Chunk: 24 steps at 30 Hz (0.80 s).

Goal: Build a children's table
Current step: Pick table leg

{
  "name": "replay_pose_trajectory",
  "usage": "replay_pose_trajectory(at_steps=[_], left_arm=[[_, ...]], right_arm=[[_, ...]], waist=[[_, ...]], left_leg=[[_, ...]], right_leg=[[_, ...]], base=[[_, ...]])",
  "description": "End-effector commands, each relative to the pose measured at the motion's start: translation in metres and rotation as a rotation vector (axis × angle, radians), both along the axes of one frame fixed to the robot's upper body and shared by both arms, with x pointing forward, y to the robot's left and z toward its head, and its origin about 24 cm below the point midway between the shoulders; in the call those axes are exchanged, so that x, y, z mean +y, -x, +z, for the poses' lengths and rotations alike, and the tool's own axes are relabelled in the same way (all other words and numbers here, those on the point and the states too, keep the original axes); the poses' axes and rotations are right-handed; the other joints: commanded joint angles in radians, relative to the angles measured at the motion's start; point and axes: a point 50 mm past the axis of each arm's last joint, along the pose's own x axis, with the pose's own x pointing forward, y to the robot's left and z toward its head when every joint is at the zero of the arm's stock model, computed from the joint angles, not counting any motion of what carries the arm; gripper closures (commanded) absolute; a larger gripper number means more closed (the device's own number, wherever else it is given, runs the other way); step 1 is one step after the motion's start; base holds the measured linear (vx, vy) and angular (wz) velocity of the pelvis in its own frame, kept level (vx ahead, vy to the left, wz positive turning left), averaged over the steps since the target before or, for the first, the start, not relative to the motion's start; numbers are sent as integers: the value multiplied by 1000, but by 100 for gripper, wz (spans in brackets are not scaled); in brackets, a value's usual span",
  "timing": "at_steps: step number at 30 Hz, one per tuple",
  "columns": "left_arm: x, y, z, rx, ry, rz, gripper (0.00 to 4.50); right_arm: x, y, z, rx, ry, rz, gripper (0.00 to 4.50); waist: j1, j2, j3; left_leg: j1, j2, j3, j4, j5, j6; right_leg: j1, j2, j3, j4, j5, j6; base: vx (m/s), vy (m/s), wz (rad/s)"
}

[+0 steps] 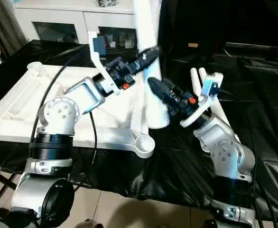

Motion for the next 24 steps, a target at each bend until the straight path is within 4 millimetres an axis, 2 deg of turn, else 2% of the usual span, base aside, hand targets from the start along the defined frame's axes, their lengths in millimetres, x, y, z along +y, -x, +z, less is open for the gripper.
replay_pose_trajectory(at_steps=[1, 3, 6, 8, 11, 18, 24], left_arm=[[0, 0, 2, 1, 0, -3, 97], [1, 0, 3, 10, 17, -6, 125], [5, -1, 7, 16, 61, 0, 135], [6, -1, 7, 10, 65, 0, 171], [7, 0, 8, 4, 68, -5, 177], [7, -1, 9, -6, 72, 14, 245], [8, -1, 10, -36, 46, 34, 261]], right_arm=[[2, 5, 8, -42, -7, 34, 269], [2, 6, 8, -39, -8, 36, 269], [2, 6, 6, -30, -9, 34, 269], [2, 6, 6, -28, -8, 35, 269], [2, 5, 6, -24, -6, 35, 269], [2, 5, 6, -18, 10, 27, 269], [4, 3, 4, -6, 65, 16, 269]], waist=[[5, -23, -77], [5, -24, -76], [6, -25, -75], [6, -25, -75], [7, -24, -75], [12, -26, -76], [12, -29, -76]], left_leg=[[5, 0, 7, -58, -74, 84], [5, 0, 7, -58, -78, 82], [5, -1, 8, -58, -83, 75], [4, -1, 8, -58, -85, 73], [5, -1, 7, -59, -83, 74], [5, 0, 8, -58, -76, 72], [4, -1, 8, -58, -68, 72]], right_leg=[[70, -28, 21, -65, -83, -223], [69, -29, 21, -66, -90, -223], [69, -29, 21, -67, -107, -220], [70, -29, 21, -68, -111, -218], [69, -29, 21, -69, -115, -212], [69, -29, 22, -67, -110, -207], [70, -29, 22, -67, -107, -202]], base=[[0, 0, 0], [0, 0, 0], [0, 0, 0], [0, 0, 0], [0, 0, 0], [0, 0, 0], [0, 0, 0]])
